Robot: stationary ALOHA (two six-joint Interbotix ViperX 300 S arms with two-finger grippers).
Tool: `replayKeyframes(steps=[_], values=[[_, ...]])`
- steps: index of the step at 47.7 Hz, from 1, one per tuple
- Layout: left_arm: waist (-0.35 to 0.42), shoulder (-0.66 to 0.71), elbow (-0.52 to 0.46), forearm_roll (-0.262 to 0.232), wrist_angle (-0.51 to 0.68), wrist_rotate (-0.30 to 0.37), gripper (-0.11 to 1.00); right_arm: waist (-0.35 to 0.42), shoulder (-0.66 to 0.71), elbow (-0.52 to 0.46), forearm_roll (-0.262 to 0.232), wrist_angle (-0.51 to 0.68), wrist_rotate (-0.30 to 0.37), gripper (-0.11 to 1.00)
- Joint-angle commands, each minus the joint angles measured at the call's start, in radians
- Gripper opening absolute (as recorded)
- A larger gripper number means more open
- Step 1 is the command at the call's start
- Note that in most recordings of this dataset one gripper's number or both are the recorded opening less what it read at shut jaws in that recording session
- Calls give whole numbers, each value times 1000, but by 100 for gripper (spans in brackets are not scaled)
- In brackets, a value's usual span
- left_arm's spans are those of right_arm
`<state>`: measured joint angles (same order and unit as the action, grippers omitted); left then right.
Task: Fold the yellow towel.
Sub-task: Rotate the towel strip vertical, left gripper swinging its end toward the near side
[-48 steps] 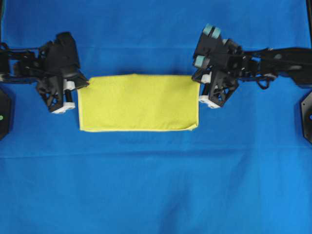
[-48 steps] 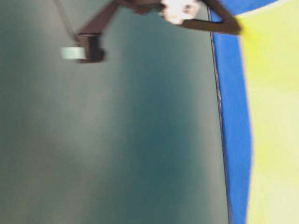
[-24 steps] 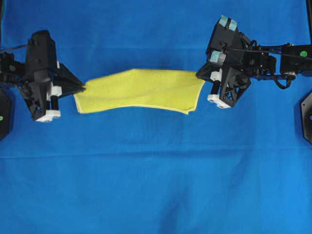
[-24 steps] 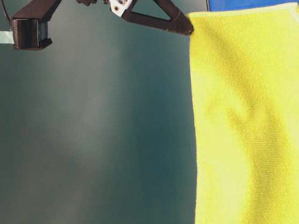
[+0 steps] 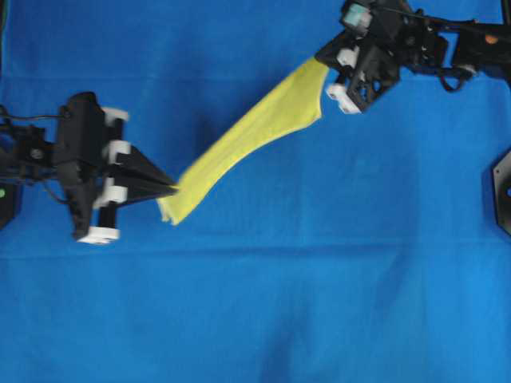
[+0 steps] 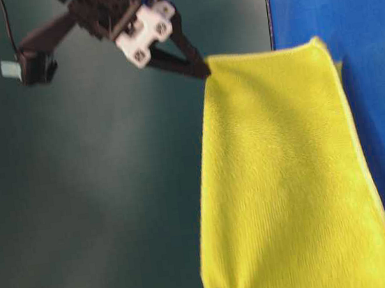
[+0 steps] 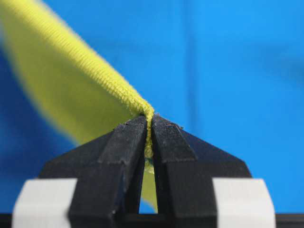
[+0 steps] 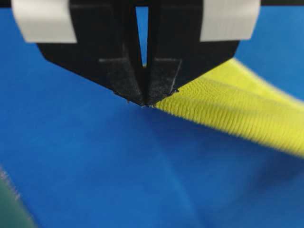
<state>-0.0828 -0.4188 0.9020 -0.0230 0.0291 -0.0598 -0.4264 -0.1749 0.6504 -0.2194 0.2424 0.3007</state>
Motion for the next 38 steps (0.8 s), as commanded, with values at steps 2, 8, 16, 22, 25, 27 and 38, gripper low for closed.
replayKeyframes(steps=[2, 8, 16, 22, 25, 27, 38], values=[[-31, 74, -87, -2, -55, 12, 2, -31, 38, -87, -37, -11, 0, 0], [-55, 189, -201, -2, -86, 49, 2, -43, 95, -172, -71, -12, 0, 0], [-74, 321, -331, -2, -87, 115, 2, -44, 143, -241, -89, -12, 0, 0], [-71, 382, -383, -2, -92, 143, 2, -48, 144, -242, -92, -29, 0, 0], [-71, 403, -407, -2, -94, 144, 2, -49, 137, -232, -94, -35, 0, 0], [-71, 417, -423, -2, -95, 146, 2, -52, 130, -222, -94, -37, 0, 0], [-71, 535, -563, -2, -112, 167, 2, -101, 38, -97, -92, -37, 3, 0]])
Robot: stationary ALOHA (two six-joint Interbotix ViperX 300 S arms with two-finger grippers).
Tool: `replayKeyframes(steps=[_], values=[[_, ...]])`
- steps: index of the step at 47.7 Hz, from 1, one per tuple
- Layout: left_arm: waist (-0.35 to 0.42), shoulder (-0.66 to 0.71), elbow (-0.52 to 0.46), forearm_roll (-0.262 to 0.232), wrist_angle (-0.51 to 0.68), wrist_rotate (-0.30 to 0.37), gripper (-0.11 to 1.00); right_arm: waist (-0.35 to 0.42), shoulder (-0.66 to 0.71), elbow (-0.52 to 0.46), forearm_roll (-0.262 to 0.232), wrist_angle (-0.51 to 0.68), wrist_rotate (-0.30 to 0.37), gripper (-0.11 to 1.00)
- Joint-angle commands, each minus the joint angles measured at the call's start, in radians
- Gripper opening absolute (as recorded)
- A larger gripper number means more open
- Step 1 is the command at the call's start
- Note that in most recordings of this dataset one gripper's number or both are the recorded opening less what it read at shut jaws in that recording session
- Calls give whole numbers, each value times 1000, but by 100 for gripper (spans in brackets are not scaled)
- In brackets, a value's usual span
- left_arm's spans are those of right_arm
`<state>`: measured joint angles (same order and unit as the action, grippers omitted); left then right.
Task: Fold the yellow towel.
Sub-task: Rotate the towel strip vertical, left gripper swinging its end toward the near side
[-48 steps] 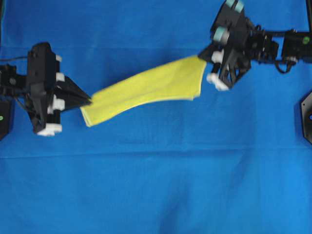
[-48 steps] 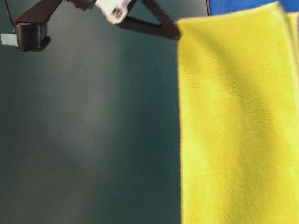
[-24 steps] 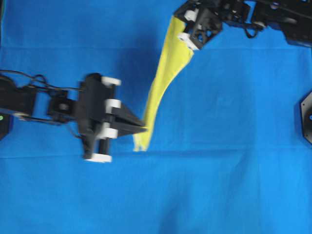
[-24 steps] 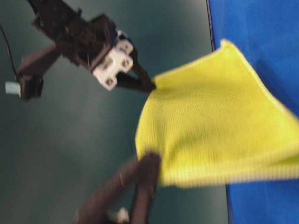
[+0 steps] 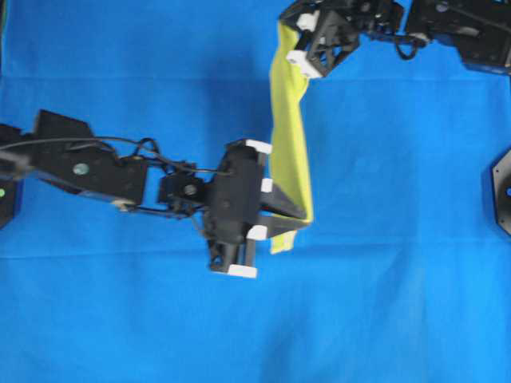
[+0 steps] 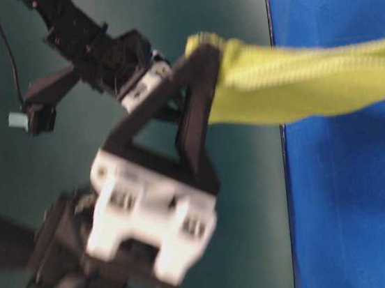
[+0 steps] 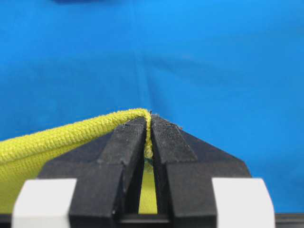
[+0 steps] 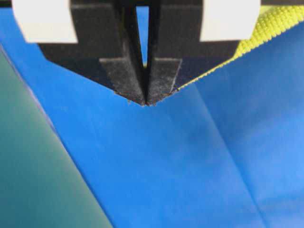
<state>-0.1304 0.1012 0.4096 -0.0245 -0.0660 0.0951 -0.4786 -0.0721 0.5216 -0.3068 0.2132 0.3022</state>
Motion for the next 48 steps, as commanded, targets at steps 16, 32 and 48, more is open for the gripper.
replayKeyframes(steps=[16, 32, 48], values=[[-23, 235, -336, 0, -37, 74, 2, -114, -278, 258, -2, 0, 5, 0], [-23, 281, -290, -2, -48, 29, 2, -95, -176, 261, -2, -31, 3, 0], [-34, 150, 49, -3, -199, -121, 2, -15, 98, 61, 0, -140, 2, 0]])
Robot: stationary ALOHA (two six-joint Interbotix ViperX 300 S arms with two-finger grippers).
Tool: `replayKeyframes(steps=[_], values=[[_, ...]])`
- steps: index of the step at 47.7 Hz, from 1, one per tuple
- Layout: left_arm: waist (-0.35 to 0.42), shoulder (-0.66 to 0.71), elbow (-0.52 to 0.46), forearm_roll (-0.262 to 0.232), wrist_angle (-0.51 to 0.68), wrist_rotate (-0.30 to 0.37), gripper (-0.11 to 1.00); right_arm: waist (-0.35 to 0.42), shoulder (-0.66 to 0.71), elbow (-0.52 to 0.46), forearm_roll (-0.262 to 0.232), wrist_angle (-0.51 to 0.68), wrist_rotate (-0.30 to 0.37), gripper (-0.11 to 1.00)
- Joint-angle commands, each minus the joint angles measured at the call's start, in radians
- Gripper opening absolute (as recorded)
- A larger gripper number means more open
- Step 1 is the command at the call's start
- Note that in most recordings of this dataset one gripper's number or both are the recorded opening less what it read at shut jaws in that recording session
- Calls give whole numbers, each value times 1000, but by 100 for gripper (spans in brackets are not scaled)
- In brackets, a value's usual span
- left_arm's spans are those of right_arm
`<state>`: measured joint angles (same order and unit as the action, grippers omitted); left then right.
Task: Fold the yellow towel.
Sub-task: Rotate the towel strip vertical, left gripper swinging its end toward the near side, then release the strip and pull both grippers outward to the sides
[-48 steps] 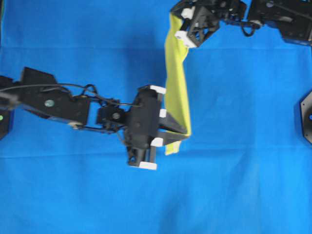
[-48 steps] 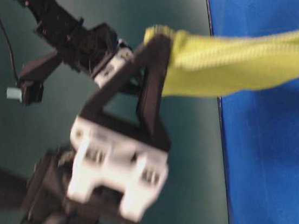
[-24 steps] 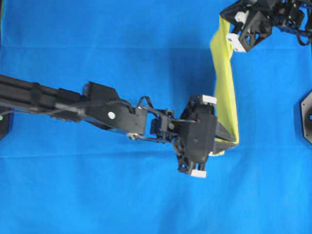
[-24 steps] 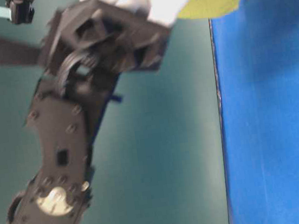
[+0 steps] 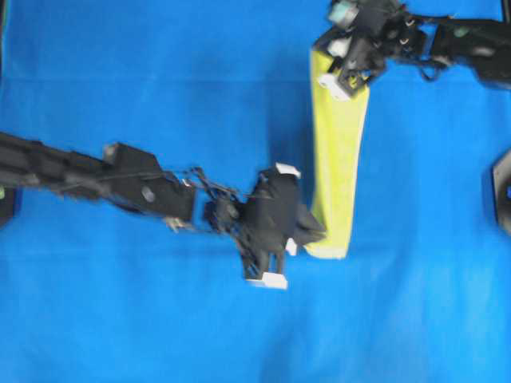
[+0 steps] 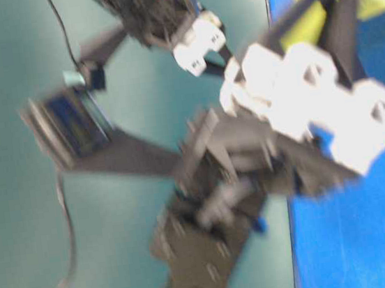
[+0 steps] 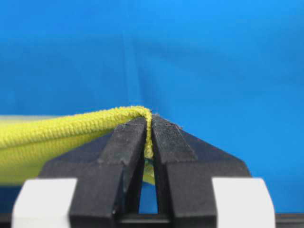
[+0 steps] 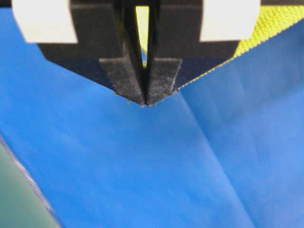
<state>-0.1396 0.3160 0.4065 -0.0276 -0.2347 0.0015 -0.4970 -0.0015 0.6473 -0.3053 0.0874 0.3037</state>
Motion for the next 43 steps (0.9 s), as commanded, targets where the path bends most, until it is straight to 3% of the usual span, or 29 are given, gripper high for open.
replayKeyframes(steps=[1, 10, 32, 35, 37, 43], values=[[-26, -71, 69, 0, -32, -35, 2, 6, 38, -77, -2, -14, 0, 0], [-31, -97, 140, 0, -40, -54, 2, 25, 101, -137, -3, -14, -5, 0], [-21, -91, 124, 0, -35, -41, 2, 44, 109, -127, -21, -15, -34, 2], [-20, -94, 129, 0, -35, -44, 3, 37, 109, -129, -21, -17, -34, 13], [-20, -94, 129, 0, -34, -54, 7, 32, 107, -127, -23, -17, -34, 28], [-20, -107, 140, 0, -29, -55, 44, 28, 103, -126, -31, -14, -41, 61]])
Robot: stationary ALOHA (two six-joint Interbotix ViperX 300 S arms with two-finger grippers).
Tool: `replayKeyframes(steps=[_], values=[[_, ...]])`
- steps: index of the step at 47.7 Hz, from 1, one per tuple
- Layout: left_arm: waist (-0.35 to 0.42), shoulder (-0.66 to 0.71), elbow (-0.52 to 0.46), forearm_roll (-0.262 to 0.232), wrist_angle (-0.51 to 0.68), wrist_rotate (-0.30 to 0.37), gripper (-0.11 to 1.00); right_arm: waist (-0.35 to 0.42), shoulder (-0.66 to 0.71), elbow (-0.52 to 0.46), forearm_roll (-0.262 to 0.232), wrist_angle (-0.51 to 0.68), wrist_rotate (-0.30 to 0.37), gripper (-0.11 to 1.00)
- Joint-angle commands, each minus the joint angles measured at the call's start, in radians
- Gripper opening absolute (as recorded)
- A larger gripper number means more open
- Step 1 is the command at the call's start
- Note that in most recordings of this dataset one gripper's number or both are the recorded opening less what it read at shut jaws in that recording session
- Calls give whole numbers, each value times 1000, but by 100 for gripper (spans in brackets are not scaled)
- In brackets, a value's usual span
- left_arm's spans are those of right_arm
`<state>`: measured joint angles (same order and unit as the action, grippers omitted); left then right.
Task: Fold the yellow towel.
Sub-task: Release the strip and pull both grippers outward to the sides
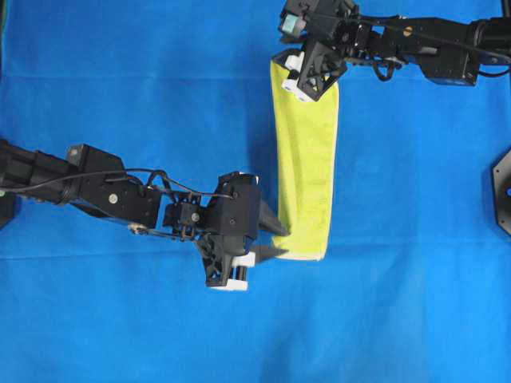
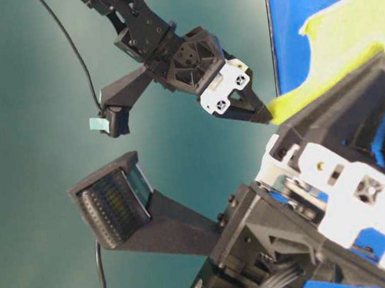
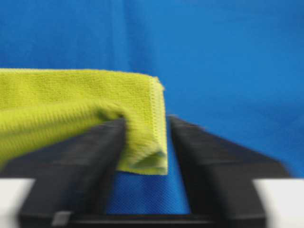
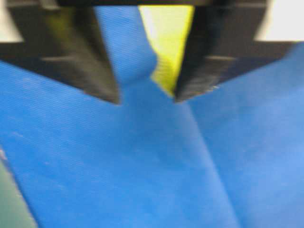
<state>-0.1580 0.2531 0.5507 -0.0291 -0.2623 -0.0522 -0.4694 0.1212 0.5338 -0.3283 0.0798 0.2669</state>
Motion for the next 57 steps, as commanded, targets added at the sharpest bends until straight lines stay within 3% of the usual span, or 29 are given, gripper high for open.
replayKeyframes(steps=[1, 6, 9, 20, 27, 50, 57], values=[[-2, -49, -3, 2, 2, -2, 50, 0, -20, -14, -11, -6, -5, 63], [-2, -78, 5, 2, 37, -2, 77, 3, -31, -9, -18, -5, -5, 60], [-2, -109, 8, 2, 71, -3, 85, 8, -44, -6, -18, 2, -5, 57], [-31, -282, 52, 2, 267, -3, 77, 48, -155, 38, -15, 71, 8, 58], [-31, -396, 115, 2, 322, 0, 76, 75, -267, 112, 0, 71, 23, 58], [130, -819, 434, 3, 101, 64, 75, 133, -712, 479, 15, -215, 84, 58], [164, -885, 517, 2, 52, 66, 75, 133, -799, 598, 35, -307, 95, 58]])
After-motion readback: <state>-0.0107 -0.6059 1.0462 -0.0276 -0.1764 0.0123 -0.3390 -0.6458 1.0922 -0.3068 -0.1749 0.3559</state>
